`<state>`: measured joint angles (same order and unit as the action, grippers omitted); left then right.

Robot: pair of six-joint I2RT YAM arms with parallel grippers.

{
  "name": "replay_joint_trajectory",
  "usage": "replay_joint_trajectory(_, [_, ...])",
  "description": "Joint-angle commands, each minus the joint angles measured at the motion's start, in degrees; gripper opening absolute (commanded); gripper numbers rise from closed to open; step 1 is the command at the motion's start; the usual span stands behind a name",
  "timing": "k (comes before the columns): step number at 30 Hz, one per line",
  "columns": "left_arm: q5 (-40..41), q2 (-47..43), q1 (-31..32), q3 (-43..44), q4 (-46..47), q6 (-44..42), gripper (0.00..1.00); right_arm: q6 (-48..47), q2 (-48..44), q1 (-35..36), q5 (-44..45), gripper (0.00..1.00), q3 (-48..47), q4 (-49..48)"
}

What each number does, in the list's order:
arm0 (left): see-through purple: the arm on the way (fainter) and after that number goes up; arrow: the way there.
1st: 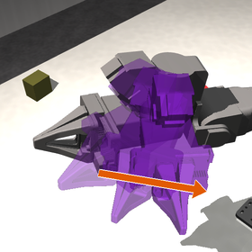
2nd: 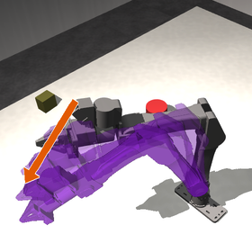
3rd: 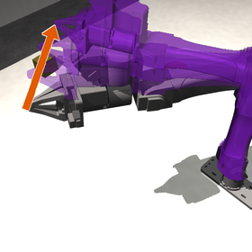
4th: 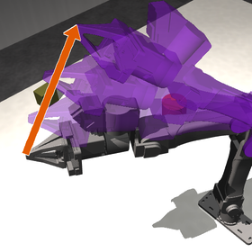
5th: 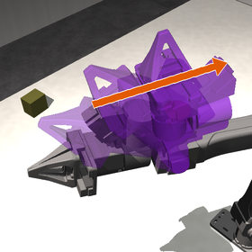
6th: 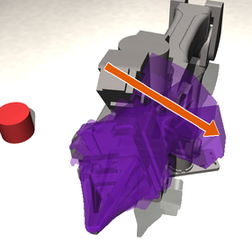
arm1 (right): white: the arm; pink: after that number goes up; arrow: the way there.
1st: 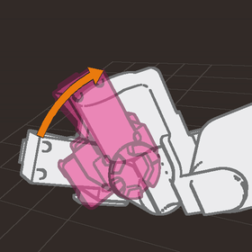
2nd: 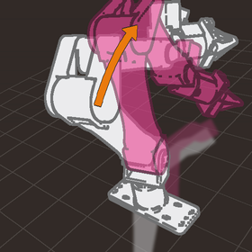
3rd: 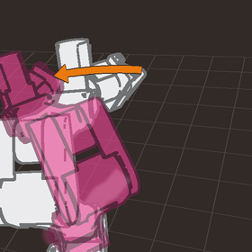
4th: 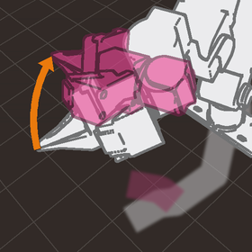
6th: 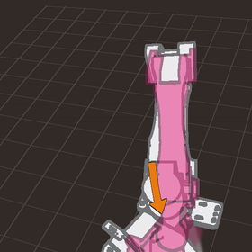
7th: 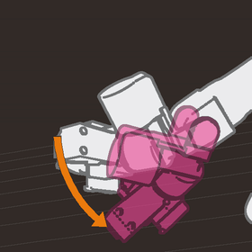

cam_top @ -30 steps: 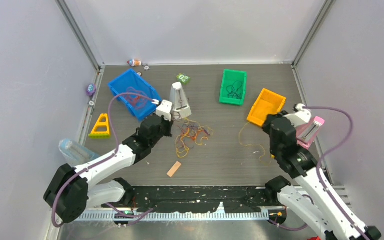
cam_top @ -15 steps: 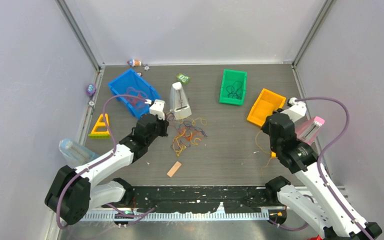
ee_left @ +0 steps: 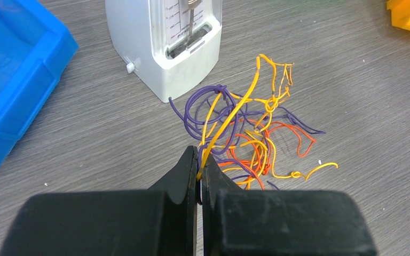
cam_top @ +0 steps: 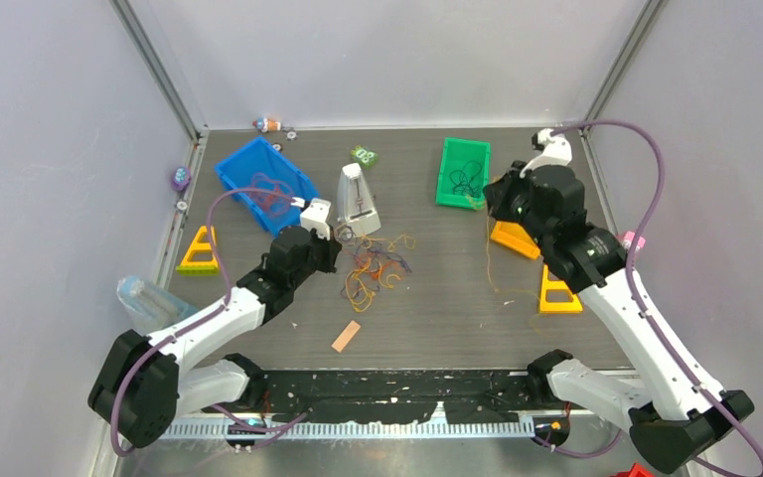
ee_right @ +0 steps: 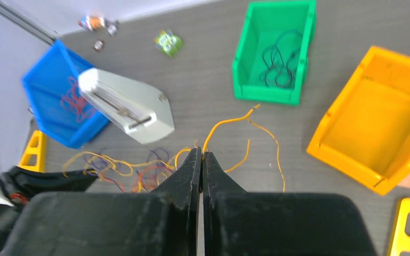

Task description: Untangle the cables

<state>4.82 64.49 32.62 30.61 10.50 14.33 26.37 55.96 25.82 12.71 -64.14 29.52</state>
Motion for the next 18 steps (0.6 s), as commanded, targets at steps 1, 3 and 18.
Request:
replay_joint_trajectory(1, [-0.8,-1.5,0.3,0.1,3.1,-0.9,0.00,-3.9,0.8,0.0,0.0,0.05,-6.7,-0.4])
replay_joint_trajectory(3, [-0.9,-1.6,0.3,0.1,3.1,-1.0,0.00,-4.0,0.4,0.1,0.8,0.05,-5.5,0.0])
replay_joint_trajectory(18, [-2.1,-1.0,0.5,0.5,3.2,-0.9,0.00,1.4,-6.8,0.0,12.8,0.98,23.8,1.9])
